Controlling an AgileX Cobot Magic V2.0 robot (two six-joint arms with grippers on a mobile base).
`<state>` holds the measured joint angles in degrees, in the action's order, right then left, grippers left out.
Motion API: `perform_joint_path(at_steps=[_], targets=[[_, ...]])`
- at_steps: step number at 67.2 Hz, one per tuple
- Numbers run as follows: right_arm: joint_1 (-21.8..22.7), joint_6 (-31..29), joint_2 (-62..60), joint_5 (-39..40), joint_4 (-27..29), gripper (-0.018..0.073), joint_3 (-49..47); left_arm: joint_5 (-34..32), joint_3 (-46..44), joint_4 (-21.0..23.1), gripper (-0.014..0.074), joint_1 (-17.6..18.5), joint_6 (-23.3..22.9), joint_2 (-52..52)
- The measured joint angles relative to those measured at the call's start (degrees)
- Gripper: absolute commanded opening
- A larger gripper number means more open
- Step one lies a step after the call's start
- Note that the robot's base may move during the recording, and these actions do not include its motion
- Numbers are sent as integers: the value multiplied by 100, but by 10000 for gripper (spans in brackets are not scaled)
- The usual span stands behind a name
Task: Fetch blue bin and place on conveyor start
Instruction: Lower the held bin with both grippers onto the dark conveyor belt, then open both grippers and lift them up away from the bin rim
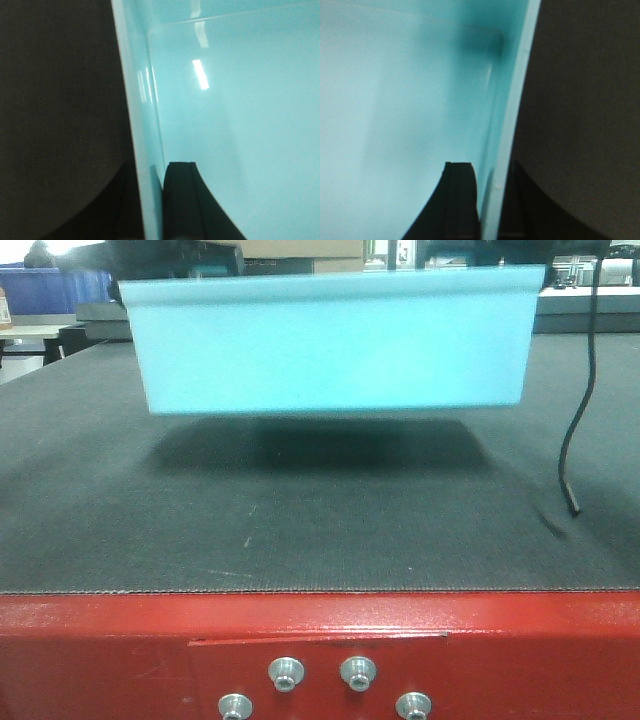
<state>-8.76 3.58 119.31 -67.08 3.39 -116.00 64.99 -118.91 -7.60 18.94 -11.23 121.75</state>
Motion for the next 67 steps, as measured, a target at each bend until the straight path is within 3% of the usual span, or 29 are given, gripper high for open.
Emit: perform_joint_path(at_steps=[5, 11, 15, 16, 25, 33, 46, 51, 60, 63, 67], targets=[[0, 0, 62, 0, 0, 77, 10, 22, 0, 0, 171, 0, 0, 49], [-11, -51, 59, 39, 91, 379, 10, 1, 0, 23, 418, 0, 37, 63], [-32, -67, 59, 74, 181, 536, 10, -54, -11, 75, 632, 12, 48, 63], [-46, -80, 59, 74, 201, 583, 10, -69, -11, 76, 624, 12, 59, 63], [-69, -101, -3, 105, 277, 539, 0, -62, -26, 100, 528, 49, 60, 63], [-69, -101, -170, 105, 277, 459, 0, 145, -26, 78, 508, 49, 60, -43], [-44, -101, -764, 82, 277, 172, 0, 407, -26, -152, 458, 49, 185, -663], [5, -101, -1061, 43, 277, 45, 0, 444, -26, -329, 341, 49, 273, -1005], [203, -101, -1598, -78, 78, -150, -8, 459, 59, -424, -26, -148, 362, -1685], [279, -114, -1740, -90, -17, -161, 10, 459, 192, -424, -116, -262, 366, -1907], [402, -114, -1952, -99, -82, -160, 96, 459, 518, -411, -111, -457, 388, -2250]])
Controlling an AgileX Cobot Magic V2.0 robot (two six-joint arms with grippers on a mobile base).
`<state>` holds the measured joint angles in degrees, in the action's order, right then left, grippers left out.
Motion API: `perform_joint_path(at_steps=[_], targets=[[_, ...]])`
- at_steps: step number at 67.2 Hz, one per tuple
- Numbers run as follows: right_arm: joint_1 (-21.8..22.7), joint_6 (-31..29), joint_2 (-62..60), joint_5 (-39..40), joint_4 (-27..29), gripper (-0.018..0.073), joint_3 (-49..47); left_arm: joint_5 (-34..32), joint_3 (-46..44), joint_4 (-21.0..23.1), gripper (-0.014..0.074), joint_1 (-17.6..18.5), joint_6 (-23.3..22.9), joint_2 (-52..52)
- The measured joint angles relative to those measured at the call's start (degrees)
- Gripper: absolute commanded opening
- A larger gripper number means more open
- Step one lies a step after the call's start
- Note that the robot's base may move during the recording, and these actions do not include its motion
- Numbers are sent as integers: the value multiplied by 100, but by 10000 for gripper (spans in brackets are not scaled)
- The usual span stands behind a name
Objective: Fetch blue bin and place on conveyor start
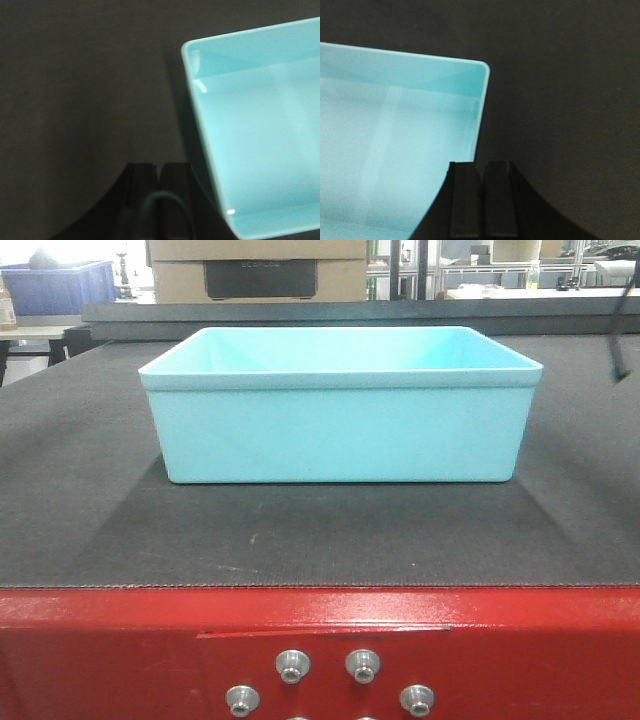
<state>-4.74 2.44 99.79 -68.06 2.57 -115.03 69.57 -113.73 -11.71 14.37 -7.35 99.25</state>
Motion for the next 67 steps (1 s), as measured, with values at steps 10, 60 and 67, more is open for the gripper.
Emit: perform_joint_path(at_steps=[10, 60, 67], targets=[[193, 0, -510, 242, -166, -162, 746, -514, 1323, 36, -111, -483, 0, -815], [206, -54, -5094, 5768, -402, -162, 8031, -5586, 8012, 220, -111, -900, 0, -6207], [206, -64, -5791, 6036, -412, -162, 8503, -5632, 8211, 220, -111, -900, 0, -6881]])
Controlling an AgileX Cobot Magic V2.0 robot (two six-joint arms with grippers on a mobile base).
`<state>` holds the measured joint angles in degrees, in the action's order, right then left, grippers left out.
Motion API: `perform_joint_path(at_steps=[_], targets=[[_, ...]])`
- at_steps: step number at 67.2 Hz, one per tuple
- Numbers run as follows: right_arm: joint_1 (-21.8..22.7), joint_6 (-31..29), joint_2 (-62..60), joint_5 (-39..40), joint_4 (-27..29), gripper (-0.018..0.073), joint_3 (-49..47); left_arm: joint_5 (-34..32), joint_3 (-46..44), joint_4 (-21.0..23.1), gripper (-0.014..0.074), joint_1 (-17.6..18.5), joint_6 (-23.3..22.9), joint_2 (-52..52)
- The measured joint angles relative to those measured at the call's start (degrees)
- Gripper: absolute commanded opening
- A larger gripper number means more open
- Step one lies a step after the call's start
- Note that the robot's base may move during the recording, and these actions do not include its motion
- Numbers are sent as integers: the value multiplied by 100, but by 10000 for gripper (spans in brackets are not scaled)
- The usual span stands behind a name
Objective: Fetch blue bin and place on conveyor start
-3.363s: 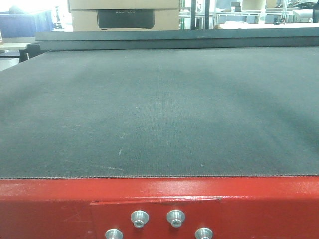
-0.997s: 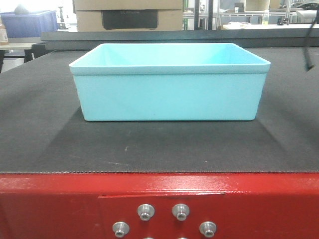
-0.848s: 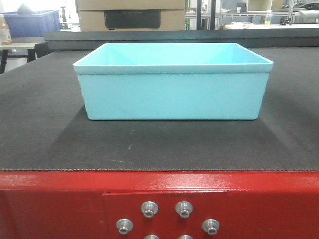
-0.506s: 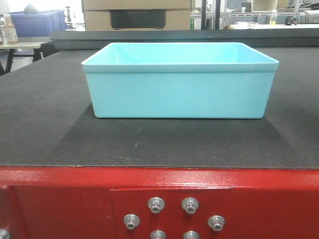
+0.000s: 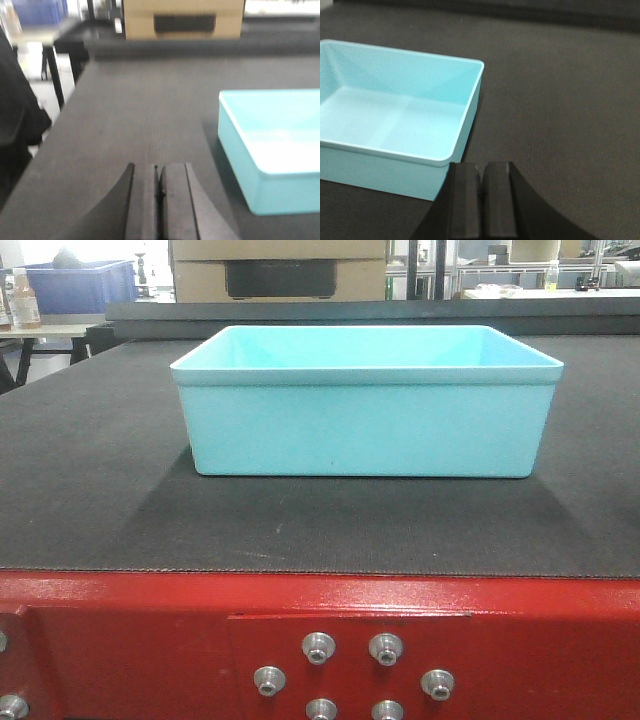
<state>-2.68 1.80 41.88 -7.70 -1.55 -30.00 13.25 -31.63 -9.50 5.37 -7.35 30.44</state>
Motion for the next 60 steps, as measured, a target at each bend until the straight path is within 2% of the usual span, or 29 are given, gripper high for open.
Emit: perform_joint_path(at_steps=[18, 60], targets=[[0, -2, -1241, 202, 0, -162, 397, 12, 105, 0, -111, 0, 0, -876], [0, -13, -1347, 391, 0, -162, 397, 12, 130, 0, -111, 0, 0, -937]])
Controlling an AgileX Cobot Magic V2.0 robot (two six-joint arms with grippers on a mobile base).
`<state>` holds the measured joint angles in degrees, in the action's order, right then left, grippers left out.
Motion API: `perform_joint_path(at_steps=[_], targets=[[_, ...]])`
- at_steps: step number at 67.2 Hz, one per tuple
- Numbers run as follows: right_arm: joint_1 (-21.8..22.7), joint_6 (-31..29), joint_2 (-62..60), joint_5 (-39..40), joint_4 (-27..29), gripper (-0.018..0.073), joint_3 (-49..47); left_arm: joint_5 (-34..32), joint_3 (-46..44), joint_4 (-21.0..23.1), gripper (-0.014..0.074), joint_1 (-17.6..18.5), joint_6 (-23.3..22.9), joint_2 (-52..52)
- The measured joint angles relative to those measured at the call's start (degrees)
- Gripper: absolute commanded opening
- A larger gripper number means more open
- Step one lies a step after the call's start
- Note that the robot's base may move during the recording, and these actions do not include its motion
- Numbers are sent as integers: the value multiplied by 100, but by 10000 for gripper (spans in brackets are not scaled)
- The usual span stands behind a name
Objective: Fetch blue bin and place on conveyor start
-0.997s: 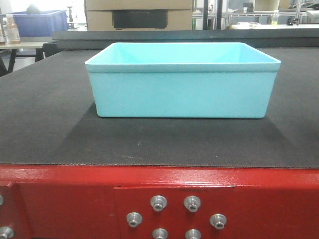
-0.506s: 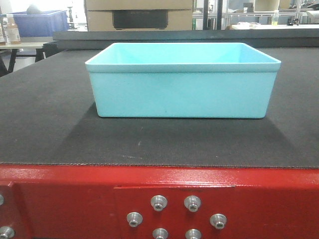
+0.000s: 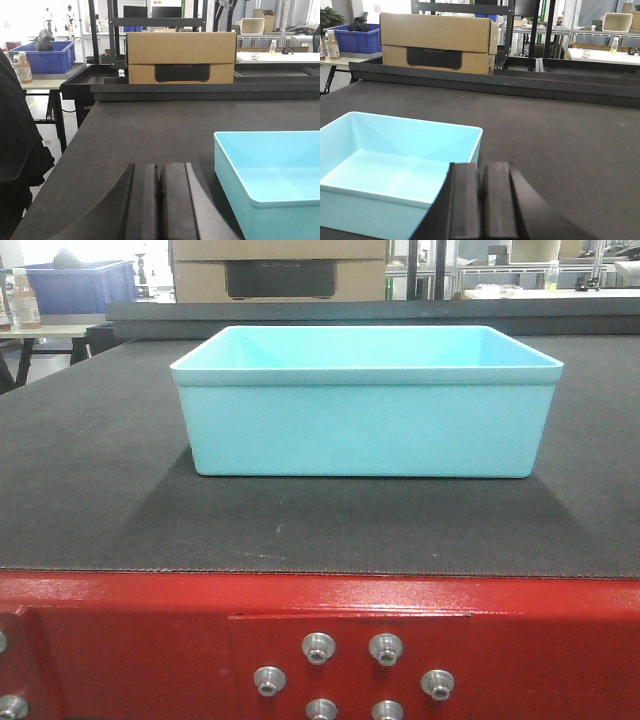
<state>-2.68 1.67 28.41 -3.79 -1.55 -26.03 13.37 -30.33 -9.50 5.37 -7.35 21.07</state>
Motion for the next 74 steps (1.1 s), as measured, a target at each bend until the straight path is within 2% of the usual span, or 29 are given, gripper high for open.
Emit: perform_joint_path(at_steps=[7, 17, 30, 41, 74], targets=[[0, 0, 0, 0, 0, -162, 0, 0, 77, 167, -111, -35, 13, -138], [0, 0, 0, 11, 0, -162, 0, -64, 549, 429, -111, -243, 637, -774], [0, 0, 0, 11, 0, -162, 2, -180, 1928, 763, -111, -681, 843, -1925], [0, 0, -10, 23, 0, -162, 12, -610, 2944, 950, -111, -929, 880, -2063], [0, 0, -10, 55, 0, -162, 12, -759, 3044, 950, -111, -929, 884, -2068]])
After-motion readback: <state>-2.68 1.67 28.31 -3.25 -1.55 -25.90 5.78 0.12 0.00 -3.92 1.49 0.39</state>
